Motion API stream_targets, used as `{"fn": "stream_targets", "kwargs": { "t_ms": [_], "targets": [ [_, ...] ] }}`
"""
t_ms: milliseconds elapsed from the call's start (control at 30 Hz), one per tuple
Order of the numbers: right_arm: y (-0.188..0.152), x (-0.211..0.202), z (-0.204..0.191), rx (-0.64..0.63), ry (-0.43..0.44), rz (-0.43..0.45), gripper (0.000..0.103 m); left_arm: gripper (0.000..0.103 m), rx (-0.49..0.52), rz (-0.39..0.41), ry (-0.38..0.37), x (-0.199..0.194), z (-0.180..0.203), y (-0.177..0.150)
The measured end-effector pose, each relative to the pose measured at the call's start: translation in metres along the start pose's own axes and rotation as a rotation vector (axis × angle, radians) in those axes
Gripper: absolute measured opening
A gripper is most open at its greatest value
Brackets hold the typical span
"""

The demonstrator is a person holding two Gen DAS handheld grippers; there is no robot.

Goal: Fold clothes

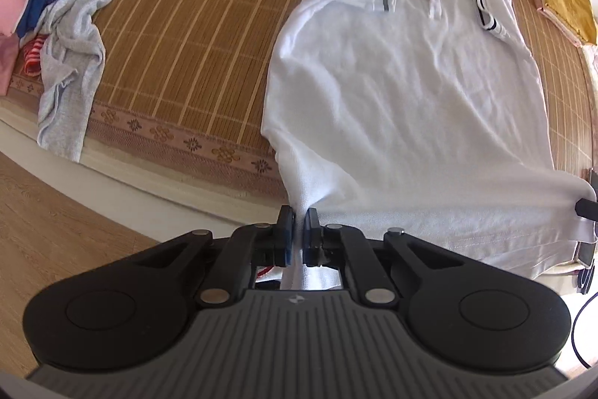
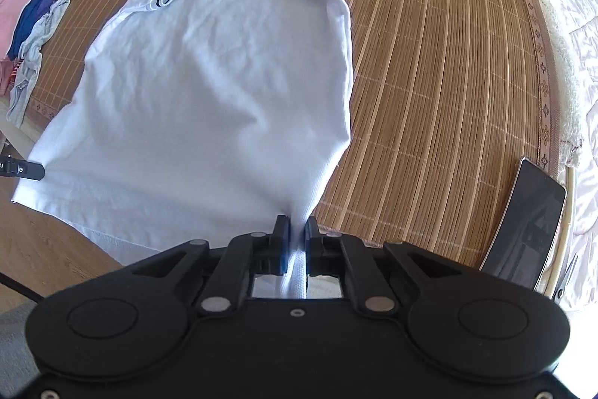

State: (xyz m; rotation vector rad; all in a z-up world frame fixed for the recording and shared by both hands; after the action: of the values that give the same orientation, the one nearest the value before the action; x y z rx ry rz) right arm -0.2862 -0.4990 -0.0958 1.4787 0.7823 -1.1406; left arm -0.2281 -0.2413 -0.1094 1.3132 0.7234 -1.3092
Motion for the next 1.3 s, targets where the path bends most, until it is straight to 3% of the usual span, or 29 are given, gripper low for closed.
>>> {"fn": "stream_targets", "kwargs": {
  "t_ms": [100, 200, 333, 500, 700, 767, 800, 867, 900, 1033, 1167, 1300],
  "targets": [
    [0.029, -0.010, 0.006, 0.017, 0.005, 0.055, 0.009, 0.007, -0.019, 0.051, -0.015, -0.016, 0.007, 0.024],
    [0.036, -0.020, 0.016, 0.027, 0.012, 0.094, 0.009, 0.007, -0.013, 0.084, -0.019, -0.013, 0.008, 0.049],
    [0.066, -0.006, 0.008, -0.003, -0.001, 0.134, 0.009, 0.007, 0.033, 0.114, -0.014, -0.008, 0.012, 0.075],
    [0.093, 0.008, 0.017, -0.026, -0.020, 0.160, 0.009, 0.007, 0.033, 0.100, -0.005, 0.016, 0.028, 0.124],
    [0.130, 0.054, 0.017, -0.093, -0.057, 0.123, 0.009, 0.008, 0.027, 0.068, 0.008, 0.054, 0.044, 0.174],
    [0.143, 0.070, 0.018, -0.096, -0.063, 0.109, 0.010, 0.018, 0.030, 0.075, 0.013, 0.059, 0.044, 0.183],
    [0.150, 0.076, 0.021, -0.088, -0.066, 0.106, 0.014, 0.034, 0.018, 0.081, 0.012, 0.060, 0.041, 0.186],
    [0.160, 0.079, 0.033, -0.040, -0.083, 0.115, 0.021, 0.048, -0.030, 0.106, -0.011, 0.057, 0.031, 0.189],
    [0.162, 0.076, 0.040, -0.004, -0.091, 0.127, 0.032, 0.049, -0.049, 0.118, -0.027, 0.055, 0.025, 0.190],
    [0.151, 0.056, 0.058, 0.129, -0.099, 0.157, 0.036, 0.050, -0.064, 0.127, -0.026, 0.041, 0.005, 0.184],
    [0.122, 0.036, 0.042, 0.143, -0.082, 0.144, 0.039, 0.053, -0.027, 0.089, -0.037, 0.038, 0.002, 0.169],
    [0.092, 0.032, 0.023, 0.136, -0.037, 0.111, 0.049, 0.053, 0.035, 0.042, -0.032, 0.042, 0.009, 0.151]
  ]
}}
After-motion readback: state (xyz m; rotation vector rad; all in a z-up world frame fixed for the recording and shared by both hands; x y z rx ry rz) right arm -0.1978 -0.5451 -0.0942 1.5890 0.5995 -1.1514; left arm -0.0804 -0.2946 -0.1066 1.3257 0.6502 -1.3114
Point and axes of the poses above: each gripper's, at about its wrist camera, not at the fingertips, and x roughly the way its jaws point, z to its right, y to its top, the point moved 6 cm from there along x, roughly the way its jaws point, and after that the axes turned 5 degrees about -y, right-handed, at the moved point
